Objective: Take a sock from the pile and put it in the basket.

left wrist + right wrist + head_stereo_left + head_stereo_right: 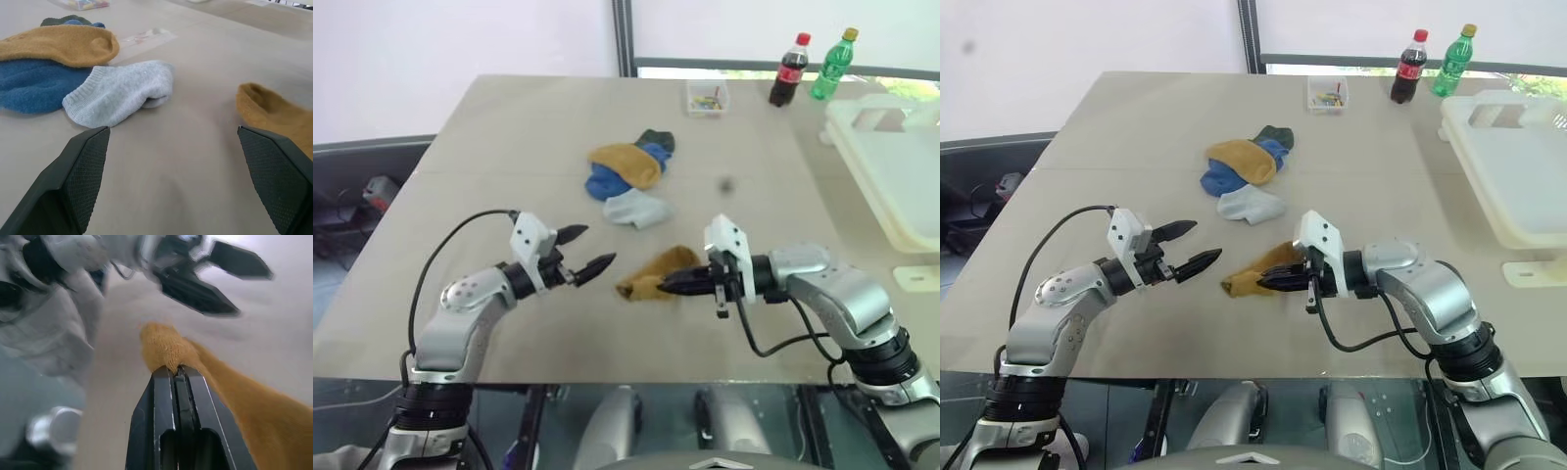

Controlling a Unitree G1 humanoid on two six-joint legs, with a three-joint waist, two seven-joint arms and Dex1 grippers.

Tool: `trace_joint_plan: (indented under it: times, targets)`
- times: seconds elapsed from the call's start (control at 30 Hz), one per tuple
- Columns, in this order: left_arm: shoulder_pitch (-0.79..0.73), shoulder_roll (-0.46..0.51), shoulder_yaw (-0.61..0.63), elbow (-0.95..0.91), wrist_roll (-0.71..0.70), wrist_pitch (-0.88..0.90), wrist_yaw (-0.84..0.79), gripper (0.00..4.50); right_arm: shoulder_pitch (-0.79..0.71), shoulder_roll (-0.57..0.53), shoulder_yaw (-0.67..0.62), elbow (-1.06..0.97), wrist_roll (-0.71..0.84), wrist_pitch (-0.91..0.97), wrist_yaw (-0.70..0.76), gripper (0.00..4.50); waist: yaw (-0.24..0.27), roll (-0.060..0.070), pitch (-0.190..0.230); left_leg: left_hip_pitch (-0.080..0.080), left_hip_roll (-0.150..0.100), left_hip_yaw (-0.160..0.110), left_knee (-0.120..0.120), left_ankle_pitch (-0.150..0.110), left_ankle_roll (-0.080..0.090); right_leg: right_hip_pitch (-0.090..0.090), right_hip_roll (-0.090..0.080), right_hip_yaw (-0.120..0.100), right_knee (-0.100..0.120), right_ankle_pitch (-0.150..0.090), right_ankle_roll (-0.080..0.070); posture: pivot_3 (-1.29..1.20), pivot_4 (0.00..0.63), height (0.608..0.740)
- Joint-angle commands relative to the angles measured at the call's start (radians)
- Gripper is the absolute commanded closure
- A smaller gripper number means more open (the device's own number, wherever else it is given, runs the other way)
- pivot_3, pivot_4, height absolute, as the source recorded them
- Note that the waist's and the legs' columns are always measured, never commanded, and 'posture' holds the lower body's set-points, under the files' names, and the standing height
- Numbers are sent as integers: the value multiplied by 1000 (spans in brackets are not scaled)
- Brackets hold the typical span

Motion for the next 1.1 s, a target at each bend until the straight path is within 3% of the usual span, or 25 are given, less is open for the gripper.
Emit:
trace_joint_plan:
  times: [0.03,0.1,0.2,0.33,0.47,0.93,1.07,1.1]
  targets:
    - [-17,12,5,-6,6,-21,-15,0,38,-42,43,-11,-64,-95,15,4456,5,0,0,0,0,0,0,0,0,0,0,0,0,0,0,0,150,740]
    - [-19,14,5,-1,6,-22,-21,0,81,-89,55,-39,-98,-142,26,4037,6,0,0,-1,0,0,0,0,0,0,0,0,0,0,0,0,150,740]
    - [-32,15,3,19,12,-26,-31,0,136,-98,11,-89,-107,-164,-32,2897,6,0,0,0,0,0,0,0,0,0,0,0,0,0,0,0,150,740]
    - [-51,11,-6,38,20,-30,-40,0,179,-139,-93,-226,40,-50,-17,2897,3,0,0,0,1,0,0,0,0,0,1,0,0,0,0,0,150,740]
    - [-60,8,-12,51,26,-36,-50,0,175,-134,-105,-264,70,-28,-47,2897,4,0,0,0,1,0,0,0,0,1,1,0,0,0,0,0,150,740]
    - [-93,35,0,76,32,-43,-71,0,75,-93,152,-33,-169,-200,-18,2897,4,-1,0,0,1,0,1,0,0,1,1,0,0,0,0,0,150,740]
    - [-90,45,3,62,25,-35,-73,0,67,-70,169,33,-189,-227,0,2897,4,-1,0,0,1,0,1,0,0,0,1,0,0,0,0,0,150,740]
    - [-84,47,5,57,19,-38,-80,0,61,-56,160,48,-183,-225,-3,3278,4,-1,0,0,1,0,1,0,0,1,1,0,0,0,0,0,150,740]
